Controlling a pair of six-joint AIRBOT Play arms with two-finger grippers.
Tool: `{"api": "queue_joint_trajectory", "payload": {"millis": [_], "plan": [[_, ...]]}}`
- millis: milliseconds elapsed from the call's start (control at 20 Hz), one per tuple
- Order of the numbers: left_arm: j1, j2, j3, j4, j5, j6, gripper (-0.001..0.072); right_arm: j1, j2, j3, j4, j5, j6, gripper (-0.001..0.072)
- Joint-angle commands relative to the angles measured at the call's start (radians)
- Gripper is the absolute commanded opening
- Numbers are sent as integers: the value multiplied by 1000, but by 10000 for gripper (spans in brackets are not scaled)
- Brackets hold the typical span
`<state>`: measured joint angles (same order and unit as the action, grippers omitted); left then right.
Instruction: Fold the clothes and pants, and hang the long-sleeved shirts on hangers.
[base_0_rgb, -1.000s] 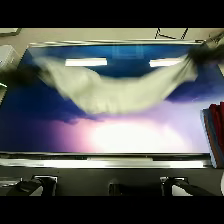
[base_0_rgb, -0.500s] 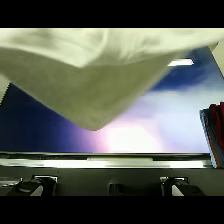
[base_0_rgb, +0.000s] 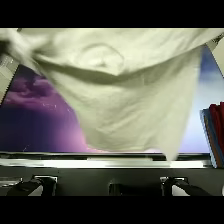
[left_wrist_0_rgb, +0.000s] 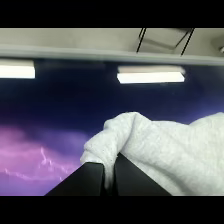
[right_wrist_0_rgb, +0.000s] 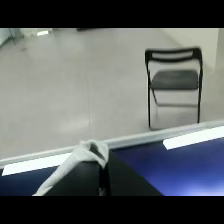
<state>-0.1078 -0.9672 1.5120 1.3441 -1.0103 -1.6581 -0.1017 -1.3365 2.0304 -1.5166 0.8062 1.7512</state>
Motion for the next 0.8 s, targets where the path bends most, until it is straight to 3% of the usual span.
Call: {"api": "queue_joint_trajectory", "payload": {"millis": [0, 150, 250, 300, 400, 450, 600, 750], "plan": [[0, -118, -209, -57, 26, -100, 28, -1, -254, -17, 119, 54, 208, 41], [0, -246, -254, -204, 42, -93, 28, -1, -417, -17, 331, 210, 250, 41], [0, -301, -254, -260, 53, -93, 29, -1, -492, -17, 385, 372, 230, 42], [0, -315, -254, -261, 64, -93, 28, -1, -519, -17, 384, 450, 197, 119], [11, -323, -253, -261, 71, -93, 29, -2, -542, -17, 370, 580, 81, 524], [23, -320, -251, -261, 65, -93, 29, -2, -542, -17, 342, 641, 11, 612], [74, -315, -251, -261, 57, -93, 29, -2, -545, -36, 315, 853, -86, 611], [117, -317, -251, -261, 56, -93, 29, 16, -515, -262, 489, 998, -164, 609]]}}
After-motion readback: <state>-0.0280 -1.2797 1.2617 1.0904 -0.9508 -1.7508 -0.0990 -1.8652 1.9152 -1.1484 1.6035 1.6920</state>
